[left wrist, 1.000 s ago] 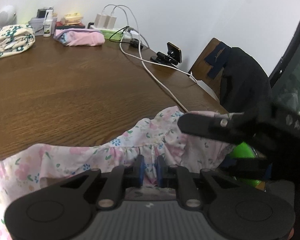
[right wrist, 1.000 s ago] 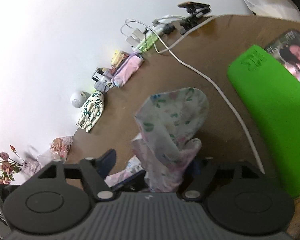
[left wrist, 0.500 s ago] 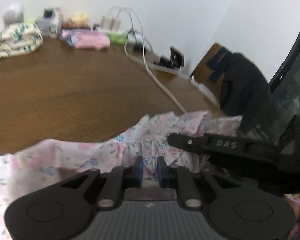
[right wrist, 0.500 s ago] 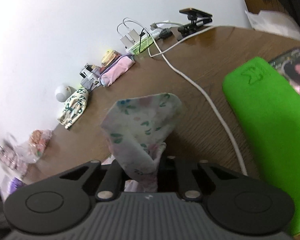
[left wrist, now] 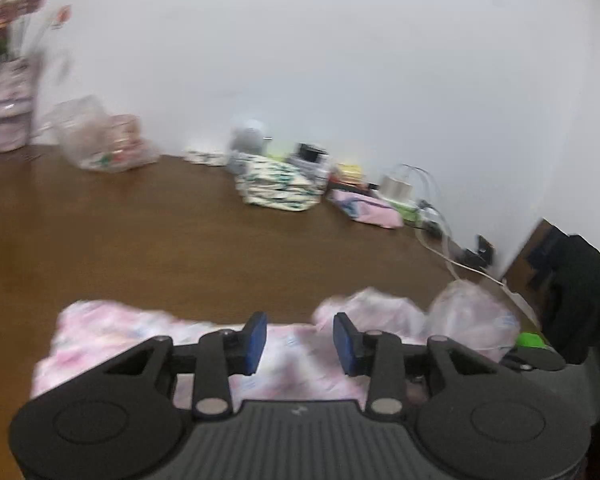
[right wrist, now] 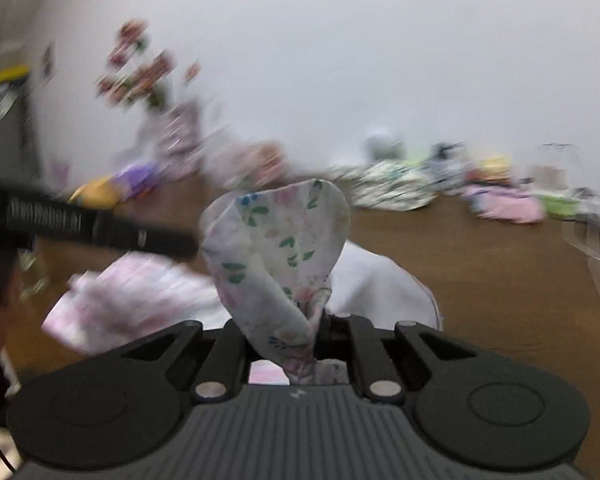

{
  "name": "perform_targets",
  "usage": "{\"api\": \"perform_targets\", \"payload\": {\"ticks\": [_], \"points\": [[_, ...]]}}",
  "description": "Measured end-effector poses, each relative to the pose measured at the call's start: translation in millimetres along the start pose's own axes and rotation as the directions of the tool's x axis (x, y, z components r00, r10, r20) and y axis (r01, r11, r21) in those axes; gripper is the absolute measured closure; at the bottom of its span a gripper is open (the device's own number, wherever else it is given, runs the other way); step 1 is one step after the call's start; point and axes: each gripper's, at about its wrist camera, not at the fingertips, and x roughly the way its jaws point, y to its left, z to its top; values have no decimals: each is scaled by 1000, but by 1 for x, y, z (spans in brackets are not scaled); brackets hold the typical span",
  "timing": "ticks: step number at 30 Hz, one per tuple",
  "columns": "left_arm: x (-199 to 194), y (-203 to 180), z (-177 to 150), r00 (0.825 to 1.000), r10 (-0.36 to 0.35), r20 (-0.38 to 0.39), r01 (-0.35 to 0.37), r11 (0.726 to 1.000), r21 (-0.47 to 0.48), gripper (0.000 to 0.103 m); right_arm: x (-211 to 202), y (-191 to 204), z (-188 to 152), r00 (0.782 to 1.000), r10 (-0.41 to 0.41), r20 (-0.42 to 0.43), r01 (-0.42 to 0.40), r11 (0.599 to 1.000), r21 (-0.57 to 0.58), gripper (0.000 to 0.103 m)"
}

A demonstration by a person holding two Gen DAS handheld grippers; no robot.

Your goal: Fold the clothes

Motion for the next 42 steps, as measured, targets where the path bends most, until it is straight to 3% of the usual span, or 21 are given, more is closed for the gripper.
{"api": "perform_targets", "payload": {"ticks": [3,8,10,11,12,13,15,16,19,23,25,29,32,33,35,37,39,42], "points": [[-7,16,-17,999,45,-12,-45,999,-22,65,23,23,4,998,9,-67,-11,999,-33,93],[-1,50,-36,997,56,-49,-62,991,-116,65,48,59,10,993,-59,-104,46,991,-124,91],[-3,59,-38,997,59,-49,-65,988,-143,65,62,71,6,988,-76,-137,55,986,-154,81],[-4,64,-39,997,58,-47,-65,986,-153,65,68,76,2,984,-71,-164,42,985,-169,58],[-5,68,-39,997,58,-45,-65,985,-163,65,70,79,-2,982,-49,-180,16,984,-178,44],[-6,70,-40,997,59,-45,-66,984,-166,65,66,81,-4,985,-23,-170,-8,984,-175,41],[-8,74,-41,997,61,-45,-68,983,-172,65,53,79,0,989,45,-143,-67,986,-150,26],[-8,76,-42,997,61,-45,-68,982,-177,65,47,77,3,988,76,-134,-94,987,-134,25],[-11,75,-43,997,65,-38,-71,981,-178,65,28,64,21,975,173,-141,-184,980,-71,26],[-26,70,-44,995,97,-30,-101,979,-175,63,14,40,52,946,277,-170,-285,958,-21,36],[-34,66,-46,990,138,-31,-141,976,-166,63,19,33,66,940,283,-190,-294,955,-34,43],[-48,66,-55,973,220,-71,-229,959,-166,63,54,42,89,928,251,-277,-291,950,-115,81],[-55,69,-59,956,274,-104,-289,940,-181,63,83,54,117,911,271,-312,-345,915,-210,81],[-55,70,-58,950,290,-116,-308,931,-196,63,96,59,125,893,290,-344,-383,890,-246,74],[-53,76,-58,947,291,-133,-315,924,-216,63,130,69,135,833,322,-450,-485,817,-311,59],[-49,77,-58,943,294,-157,-323,920,-220,63,161,77,132,781,321,-536,-558,744,-367,56],[-41,79,-56,941,296,-164,-326,922,-208,62,191,78,123,735,312,-602,-605,703,-374,57],[-30,82,-53,938,299,-174,-329,925,-189,61,221,68,115,667,347,-659,-644,713,-277,64]]}}
